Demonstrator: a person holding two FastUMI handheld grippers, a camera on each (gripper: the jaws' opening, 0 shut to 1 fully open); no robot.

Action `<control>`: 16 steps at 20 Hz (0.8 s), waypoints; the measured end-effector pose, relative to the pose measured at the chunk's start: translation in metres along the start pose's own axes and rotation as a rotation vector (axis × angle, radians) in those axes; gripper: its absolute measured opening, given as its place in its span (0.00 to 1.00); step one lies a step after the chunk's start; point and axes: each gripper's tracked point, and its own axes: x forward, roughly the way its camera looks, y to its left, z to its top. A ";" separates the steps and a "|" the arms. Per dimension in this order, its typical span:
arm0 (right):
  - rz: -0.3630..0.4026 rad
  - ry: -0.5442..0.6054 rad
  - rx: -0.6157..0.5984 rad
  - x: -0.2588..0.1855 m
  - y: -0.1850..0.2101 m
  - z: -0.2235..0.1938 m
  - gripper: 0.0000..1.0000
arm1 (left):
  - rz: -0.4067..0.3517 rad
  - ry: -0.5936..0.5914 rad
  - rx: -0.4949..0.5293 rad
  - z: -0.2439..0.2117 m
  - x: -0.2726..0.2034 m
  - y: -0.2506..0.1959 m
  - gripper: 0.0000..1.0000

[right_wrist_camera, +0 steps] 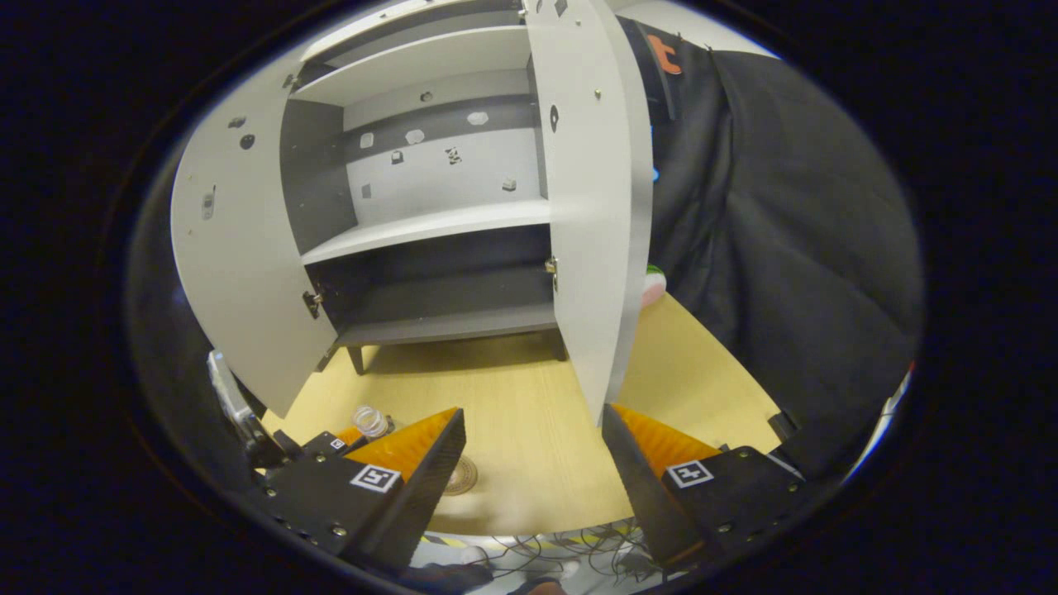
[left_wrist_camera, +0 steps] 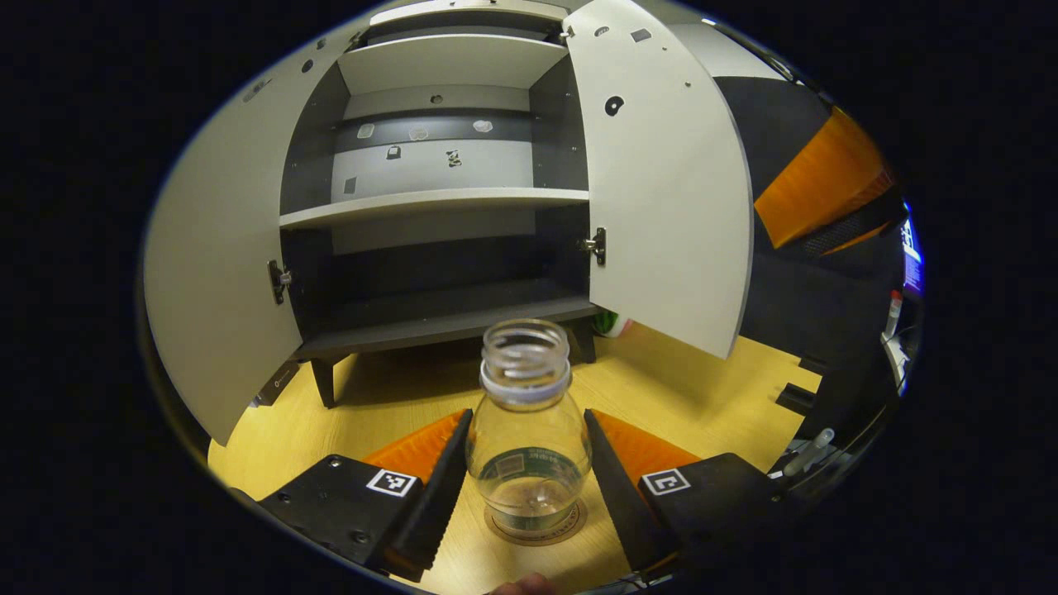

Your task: Grasp the bottle in the cabinet with the left hand and place it on the coaster, then close the right door with the right hand and the left door with the left hand.

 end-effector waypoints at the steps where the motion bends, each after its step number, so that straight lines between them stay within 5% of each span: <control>1: 0.001 -0.007 0.004 0.000 -0.001 0.003 1.00 | 0.001 -0.009 0.002 0.008 -0.001 -0.001 0.84; 7: 0.006 -0.090 0.043 -0.012 -0.016 0.036 1.00 | 0.025 -0.076 0.010 0.064 -0.012 0.003 0.84; 16: -0.043 -0.365 0.081 -0.048 -0.096 0.155 1.00 | 0.153 -0.193 -0.040 0.169 -0.038 0.037 0.83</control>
